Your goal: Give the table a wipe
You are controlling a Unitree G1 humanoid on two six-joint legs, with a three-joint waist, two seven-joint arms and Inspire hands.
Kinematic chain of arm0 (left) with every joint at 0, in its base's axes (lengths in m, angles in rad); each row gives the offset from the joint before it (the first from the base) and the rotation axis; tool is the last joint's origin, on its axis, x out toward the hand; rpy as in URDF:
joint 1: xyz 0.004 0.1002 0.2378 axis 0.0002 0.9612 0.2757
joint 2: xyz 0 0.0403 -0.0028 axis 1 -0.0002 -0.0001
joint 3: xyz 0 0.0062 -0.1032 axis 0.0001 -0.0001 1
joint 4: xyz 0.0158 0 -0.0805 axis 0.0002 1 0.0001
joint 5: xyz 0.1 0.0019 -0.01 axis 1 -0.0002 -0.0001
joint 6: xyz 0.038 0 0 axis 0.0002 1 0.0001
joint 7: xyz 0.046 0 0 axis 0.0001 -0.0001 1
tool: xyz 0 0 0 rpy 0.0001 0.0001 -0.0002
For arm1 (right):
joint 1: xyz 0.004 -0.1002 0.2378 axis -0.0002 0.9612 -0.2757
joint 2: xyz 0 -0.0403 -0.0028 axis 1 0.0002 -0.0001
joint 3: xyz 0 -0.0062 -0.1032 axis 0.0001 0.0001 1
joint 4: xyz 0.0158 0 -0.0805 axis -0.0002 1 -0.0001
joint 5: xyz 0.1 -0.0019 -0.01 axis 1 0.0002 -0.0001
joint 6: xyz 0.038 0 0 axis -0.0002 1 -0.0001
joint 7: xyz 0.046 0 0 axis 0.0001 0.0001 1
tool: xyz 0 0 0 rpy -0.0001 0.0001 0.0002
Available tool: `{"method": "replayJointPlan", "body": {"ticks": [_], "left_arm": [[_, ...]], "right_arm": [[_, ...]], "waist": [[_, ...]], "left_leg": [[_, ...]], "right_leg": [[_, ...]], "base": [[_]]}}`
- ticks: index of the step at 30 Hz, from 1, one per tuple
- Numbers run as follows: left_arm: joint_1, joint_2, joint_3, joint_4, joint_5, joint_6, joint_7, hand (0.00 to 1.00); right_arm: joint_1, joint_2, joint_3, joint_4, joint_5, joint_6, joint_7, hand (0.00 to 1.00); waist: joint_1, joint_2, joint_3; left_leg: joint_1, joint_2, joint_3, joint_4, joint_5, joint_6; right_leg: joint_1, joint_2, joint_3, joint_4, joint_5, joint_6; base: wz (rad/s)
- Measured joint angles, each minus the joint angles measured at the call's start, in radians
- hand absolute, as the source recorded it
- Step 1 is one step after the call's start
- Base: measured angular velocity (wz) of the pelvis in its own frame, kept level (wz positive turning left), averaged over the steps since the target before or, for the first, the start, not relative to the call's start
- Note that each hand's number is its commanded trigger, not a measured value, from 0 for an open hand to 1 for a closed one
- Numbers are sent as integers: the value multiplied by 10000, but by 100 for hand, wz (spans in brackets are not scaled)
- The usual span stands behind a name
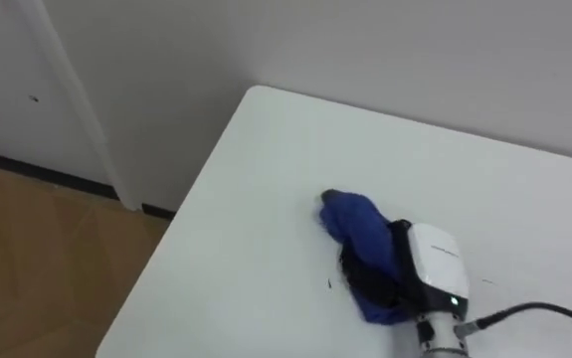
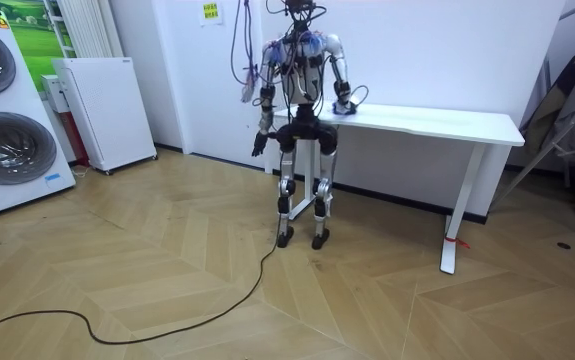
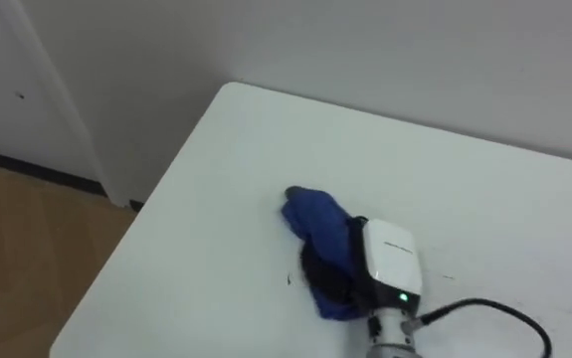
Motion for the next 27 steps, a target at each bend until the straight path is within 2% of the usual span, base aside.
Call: {"method": "replayJointPlan", "body": {"ticks": [2, 5, 7, 10, 12, 13, 14, 15, 17, 20, 22, 23, 24, 25, 26, 27], "left_arm": [[133, -16, 474, 8, 472, 97, -14, 0], [257, 51, 1149, -95, 1068, 174, -37, 0], [197, 121, 1167, -99, 1065, 171, -89, 0], [109, 94, 891, -70, 987, 136, -107, 0], [124, 52, 684, -58, 979, 126, -101, 0], [92, 51, 476, 5, 967, 123, -96, 0], [-40, 47, 217, 194, 962, 119, -87, 0], [-132, 46, 55, 328, 966, 130, -84, 0], [-366, -61, -209, 488, 952, 284, -90, 0], [-758, -210, -587, 370, 933, 391, -114, 0], [-802, -279, -766, 111, 751, 391, -109, 0], [-700, -320, -943, -133, 464, 390, -115, 0], [-591, -337, -977, -274, 406, 380, -113, 0], [-420, -327, -975, -385, 348, 339, -111, 0], [-229, -304, -838, -380, 366, 340, -109, 0], [-128, -297, -735, -377, 371, 337, -109, 0]], "right_arm": [[267, -107, -1248, 752, 454, -282, -491, 100], [496, -164, -2676, 1647, 1129, -362, -652, 100], [481, -256, -3057, 2041, 1443, -355, -598, 100], [181, -256, -3029, 2282, 1597, -219, -442, 100], [-166, -68, -2945, 2173, 1585, 183, -162, 100], [-400, 18, -2763, 2027, 1578, 540, -7, 100], [-602, 90, -2597, 1717, 1572, 983, 314, 100], [-711, 139, -2475, 1490, 1552, 1229, 545, 100], [-944, 223, -1301, 471, 1060, 1865, 1396, 100], [-1329, 388, 187, -575, 17, 2424, 2384, 100], [-1554, 528, 604, -836, -421, 2455, 2802, 100], [-1600, 527, 687, -856, -420, 2315, 2871, 100], [-1599, 518, 644, -817, -420, 2254, 2869, 100], [-1521, 486, 485, -677, -392, 1939, 2794, 100], [-1481, 370, 428, -419, -395, 1463, 2567, 100], [-1428, 311, 361, -288, -393, 1213, 2425, 100]], "waist": [[-423, -77, -49], [-702, -209, -117], [-742, -250, -151], [-691, -251, -151], [-590, -243, -146], [-554, -231, -138], [-340, -206, -129], [-230, -174, -114], [33, -160, -95], [383, -145, -56], [378, -87, 31], [346, -8, 76], [330, 19, 83], [242, 46, 95], [121, 42, 93], [84, 16, 92]], "left_leg": [[6, -36, -14, -19, 27, 50], [184, -90, -6, -46, 8, 129], [219, -98, -38, -26, -24, 178], [300, -98, 87, -34, -32, 193], [379, -56, 314, -79, -35, 193], [407, -18, 362, -93, -42, 181], [408, 2, 461, -93, -54, 164], [403, 21, 481, -92, -57, 159], [292, 63, 419, -84, -70, 123], [140, 66, 246, -27, -65, 67], [88, 55, 135, -17, -42, 20], [57, 48, 12, -7, -38, 13], [37, 36, -12, -7, -36, 12], [-9, 23, -59, 13, -27, 5], [-20, 8, -109, 13, -16, 0], [-20, 5, -120, 10, -16, 0]], "right_leg": [[126, -118, -27, 1, -52, 85], [335, -180, -29, 10, -84, 140], [428, -182, -19, 76, -81, 146], [383, -178, 20, 202, -55, 174], [366, -131, 130, 190, -1, 175], [321, -69, 186, 195, 77, 141], [204, -26, 269, 212, 130, 90], [143, 12, 273, 217, 196, 55], [-113, 130, 214, 264, 347, -79], [-349, 250, 224, 355, 417, -195], [-355, 261, 143, 333, 422, -224], [-340, 251, 22, 333, 401, -247], [-340, 235, -30, 326, 374, -251], [-343, 215, -78, 314, 324, -262], [-331, 151, -89, 307, 260, -262], [-320, 137, -115, 307, 224, -256]], "base": [[37], [13], [-8], [-16], [-37], [-53], [-63], [-79], [-63], [-24], [14], [27], [26], [21], [18], [27]]}}
